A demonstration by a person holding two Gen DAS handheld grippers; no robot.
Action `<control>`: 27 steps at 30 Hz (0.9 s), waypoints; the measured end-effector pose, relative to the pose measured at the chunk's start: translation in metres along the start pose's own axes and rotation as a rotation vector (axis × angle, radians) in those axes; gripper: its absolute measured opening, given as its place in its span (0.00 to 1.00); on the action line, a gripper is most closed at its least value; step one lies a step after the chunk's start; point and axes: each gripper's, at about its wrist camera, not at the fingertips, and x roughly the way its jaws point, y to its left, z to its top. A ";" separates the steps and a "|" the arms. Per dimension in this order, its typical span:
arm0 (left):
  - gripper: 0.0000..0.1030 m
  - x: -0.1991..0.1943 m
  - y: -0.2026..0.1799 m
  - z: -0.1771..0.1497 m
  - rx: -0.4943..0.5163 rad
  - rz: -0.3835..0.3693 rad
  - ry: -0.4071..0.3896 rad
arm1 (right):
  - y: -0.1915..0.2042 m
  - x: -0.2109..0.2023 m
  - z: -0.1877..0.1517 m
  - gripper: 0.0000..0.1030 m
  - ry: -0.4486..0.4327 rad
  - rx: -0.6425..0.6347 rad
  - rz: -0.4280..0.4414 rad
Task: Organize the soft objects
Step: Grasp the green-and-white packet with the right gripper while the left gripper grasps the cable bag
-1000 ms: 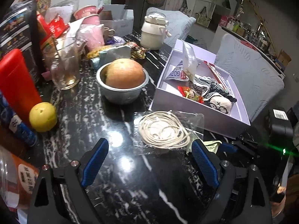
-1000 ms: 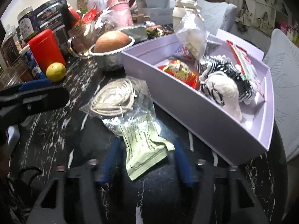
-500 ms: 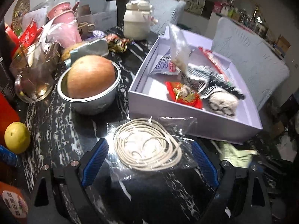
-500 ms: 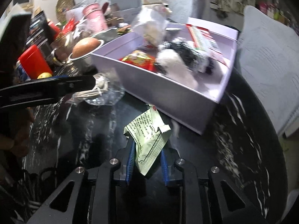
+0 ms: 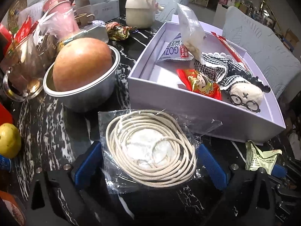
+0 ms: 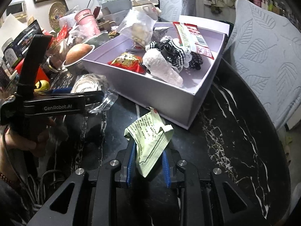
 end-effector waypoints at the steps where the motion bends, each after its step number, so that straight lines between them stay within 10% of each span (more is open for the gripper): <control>1: 1.00 0.000 0.000 0.000 0.001 -0.001 0.000 | 0.000 0.000 0.000 0.25 -0.001 -0.001 0.001; 14: 0.64 -0.022 -0.010 -0.022 0.034 -0.033 -0.057 | 0.004 -0.002 -0.004 0.18 -0.016 -0.021 0.009; 27: 0.61 -0.069 -0.038 -0.055 0.087 -0.116 -0.089 | 0.005 -0.034 -0.034 0.16 -0.051 0.040 0.001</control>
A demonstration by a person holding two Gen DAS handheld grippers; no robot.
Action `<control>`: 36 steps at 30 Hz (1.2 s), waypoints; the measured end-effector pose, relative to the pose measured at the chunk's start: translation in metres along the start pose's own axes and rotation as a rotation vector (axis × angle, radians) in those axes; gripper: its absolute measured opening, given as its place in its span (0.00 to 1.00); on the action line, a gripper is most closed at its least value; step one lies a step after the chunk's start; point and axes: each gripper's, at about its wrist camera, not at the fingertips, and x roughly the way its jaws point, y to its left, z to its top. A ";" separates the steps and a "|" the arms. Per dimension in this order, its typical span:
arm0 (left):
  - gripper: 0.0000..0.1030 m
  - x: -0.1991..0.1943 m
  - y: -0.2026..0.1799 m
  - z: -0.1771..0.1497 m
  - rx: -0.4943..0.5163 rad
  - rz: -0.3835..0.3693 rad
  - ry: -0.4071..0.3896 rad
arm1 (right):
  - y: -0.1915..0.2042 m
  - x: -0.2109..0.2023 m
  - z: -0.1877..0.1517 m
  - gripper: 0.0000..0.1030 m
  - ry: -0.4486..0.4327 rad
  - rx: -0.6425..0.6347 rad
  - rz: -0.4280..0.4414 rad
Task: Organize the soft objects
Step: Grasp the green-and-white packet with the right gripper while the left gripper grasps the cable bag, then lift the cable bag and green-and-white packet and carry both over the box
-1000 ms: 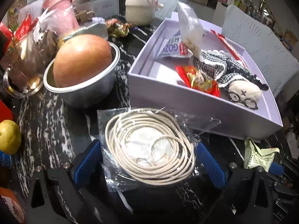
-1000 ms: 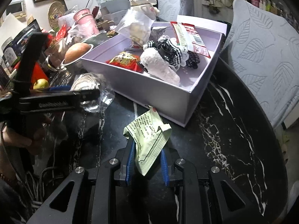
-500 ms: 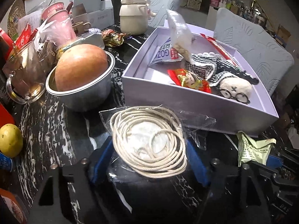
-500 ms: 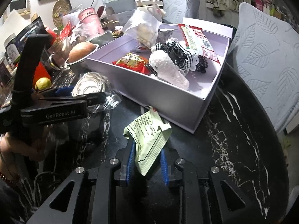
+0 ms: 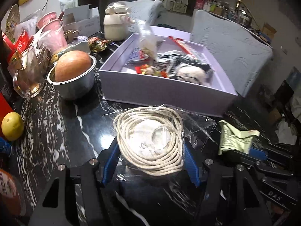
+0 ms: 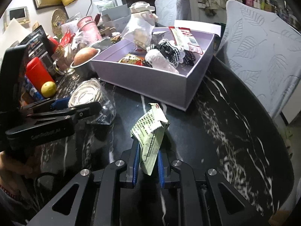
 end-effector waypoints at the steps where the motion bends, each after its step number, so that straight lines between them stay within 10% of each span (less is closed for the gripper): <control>1: 0.61 -0.003 -0.002 -0.002 0.003 -0.011 0.000 | 0.002 -0.003 -0.002 0.16 -0.003 0.001 0.005; 36: 0.61 -0.140 -0.064 -0.016 0.163 -0.088 -0.250 | 0.037 -0.143 -0.041 0.16 -0.250 -0.020 -0.027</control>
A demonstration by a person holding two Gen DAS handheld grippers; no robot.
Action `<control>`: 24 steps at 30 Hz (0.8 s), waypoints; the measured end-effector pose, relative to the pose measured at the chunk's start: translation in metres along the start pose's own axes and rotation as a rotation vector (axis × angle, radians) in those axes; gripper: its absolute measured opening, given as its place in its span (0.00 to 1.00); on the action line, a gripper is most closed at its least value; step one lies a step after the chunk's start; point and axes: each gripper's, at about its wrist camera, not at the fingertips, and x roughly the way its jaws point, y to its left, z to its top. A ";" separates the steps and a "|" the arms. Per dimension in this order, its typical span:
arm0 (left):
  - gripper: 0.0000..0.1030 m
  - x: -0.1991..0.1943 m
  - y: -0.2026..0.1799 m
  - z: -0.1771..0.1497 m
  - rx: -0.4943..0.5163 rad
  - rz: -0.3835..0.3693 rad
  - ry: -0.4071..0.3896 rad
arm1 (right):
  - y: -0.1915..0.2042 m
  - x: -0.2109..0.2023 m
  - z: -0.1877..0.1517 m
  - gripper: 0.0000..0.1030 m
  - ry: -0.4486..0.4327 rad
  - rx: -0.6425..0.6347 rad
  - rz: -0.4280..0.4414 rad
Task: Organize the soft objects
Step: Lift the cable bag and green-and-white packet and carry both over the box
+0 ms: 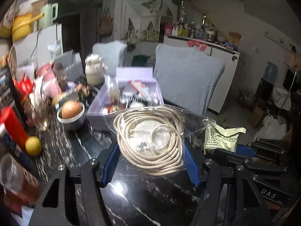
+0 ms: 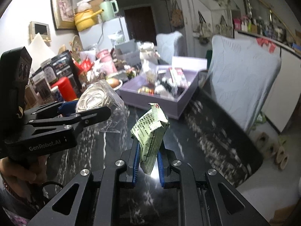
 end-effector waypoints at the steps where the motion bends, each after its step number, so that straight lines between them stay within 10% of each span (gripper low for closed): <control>1: 0.61 -0.002 -0.002 0.005 0.012 0.003 -0.015 | 0.001 -0.003 0.002 0.16 -0.008 -0.006 0.002; 24: 0.61 0.052 0.024 0.124 0.061 0.023 -0.195 | -0.038 0.029 0.122 0.16 -0.152 -0.041 -0.029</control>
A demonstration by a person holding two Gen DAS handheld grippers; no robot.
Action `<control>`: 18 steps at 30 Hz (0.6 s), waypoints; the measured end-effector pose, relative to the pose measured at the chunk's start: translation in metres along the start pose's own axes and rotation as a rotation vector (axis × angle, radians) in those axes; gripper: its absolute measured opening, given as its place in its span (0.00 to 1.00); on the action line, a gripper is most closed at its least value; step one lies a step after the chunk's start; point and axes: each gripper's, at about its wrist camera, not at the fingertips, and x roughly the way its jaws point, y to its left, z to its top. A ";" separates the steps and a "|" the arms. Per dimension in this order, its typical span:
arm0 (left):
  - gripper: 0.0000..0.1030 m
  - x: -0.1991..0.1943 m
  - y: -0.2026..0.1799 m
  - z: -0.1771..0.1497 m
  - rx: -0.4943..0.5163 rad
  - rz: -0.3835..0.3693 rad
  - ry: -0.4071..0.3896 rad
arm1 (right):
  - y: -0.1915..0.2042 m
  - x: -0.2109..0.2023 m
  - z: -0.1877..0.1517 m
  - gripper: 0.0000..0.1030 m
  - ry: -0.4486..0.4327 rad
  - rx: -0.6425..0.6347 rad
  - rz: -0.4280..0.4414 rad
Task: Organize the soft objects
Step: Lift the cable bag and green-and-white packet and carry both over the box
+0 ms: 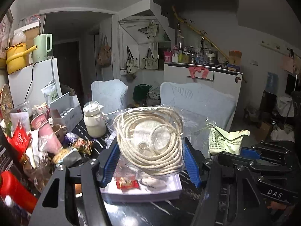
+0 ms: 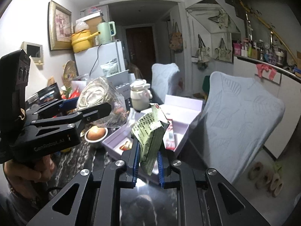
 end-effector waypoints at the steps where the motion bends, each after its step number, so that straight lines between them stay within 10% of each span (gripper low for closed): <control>1: 0.61 0.006 0.002 0.003 -0.001 -0.001 0.000 | -0.002 0.004 0.003 0.16 -0.002 0.001 0.001; 18: 0.61 0.107 0.037 0.036 -0.017 0.024 0.011 | -0.034 0.083 0.055 0.16 -0.018 -0.022 -0.025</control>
